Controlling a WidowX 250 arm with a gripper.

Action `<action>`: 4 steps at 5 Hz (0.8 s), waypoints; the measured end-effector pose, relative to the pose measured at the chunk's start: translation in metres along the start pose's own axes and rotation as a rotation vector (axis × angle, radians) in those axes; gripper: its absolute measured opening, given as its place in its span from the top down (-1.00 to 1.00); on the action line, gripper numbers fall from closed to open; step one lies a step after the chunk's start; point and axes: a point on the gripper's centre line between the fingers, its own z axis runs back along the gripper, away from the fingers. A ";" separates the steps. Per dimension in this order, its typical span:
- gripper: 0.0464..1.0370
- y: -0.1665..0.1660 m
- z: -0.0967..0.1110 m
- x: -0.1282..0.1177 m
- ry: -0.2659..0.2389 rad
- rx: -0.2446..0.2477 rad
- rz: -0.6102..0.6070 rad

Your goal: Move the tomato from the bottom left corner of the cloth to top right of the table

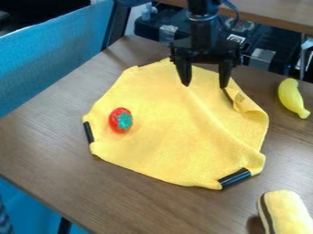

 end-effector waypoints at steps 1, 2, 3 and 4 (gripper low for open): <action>-0.93 0.027 -0.009 -0.017 0.044 0.071 0.125; -0.93 0.053 -0.021 -0.038 0.030 0.117 0.228; -0.93 0.075 -0.016 -0.050 -0.067 0.105 0.364; -0.93 0.087 0.000 -0.058 -0.137 0.048 0.444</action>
